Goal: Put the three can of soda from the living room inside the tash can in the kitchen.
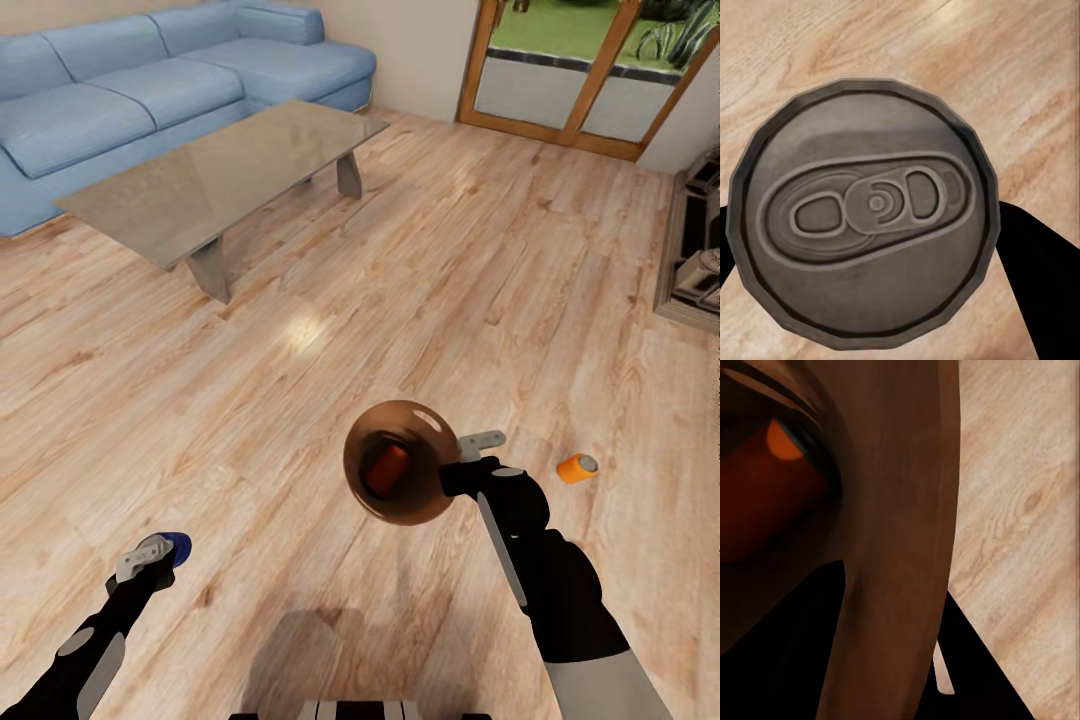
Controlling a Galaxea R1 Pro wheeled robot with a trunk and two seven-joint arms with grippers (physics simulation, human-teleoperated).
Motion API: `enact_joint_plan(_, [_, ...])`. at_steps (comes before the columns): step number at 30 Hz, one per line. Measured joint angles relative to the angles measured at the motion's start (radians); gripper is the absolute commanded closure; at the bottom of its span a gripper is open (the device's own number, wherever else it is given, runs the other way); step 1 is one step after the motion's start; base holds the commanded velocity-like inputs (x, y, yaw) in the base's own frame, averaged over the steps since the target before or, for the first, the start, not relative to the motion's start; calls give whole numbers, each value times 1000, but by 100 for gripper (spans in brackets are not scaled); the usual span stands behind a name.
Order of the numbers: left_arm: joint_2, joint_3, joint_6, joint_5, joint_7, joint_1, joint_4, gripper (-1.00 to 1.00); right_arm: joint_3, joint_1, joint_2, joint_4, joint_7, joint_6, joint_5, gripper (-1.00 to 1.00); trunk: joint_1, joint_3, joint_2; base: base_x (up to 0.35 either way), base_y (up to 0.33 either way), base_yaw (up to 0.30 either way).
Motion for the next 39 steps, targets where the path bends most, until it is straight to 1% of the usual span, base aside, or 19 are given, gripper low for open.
enact_joint_plan(39, [0,0,3,3,-15,0,0,100,-1,4,0,20,0,0,1,100,-150,187,273,0,0,0])
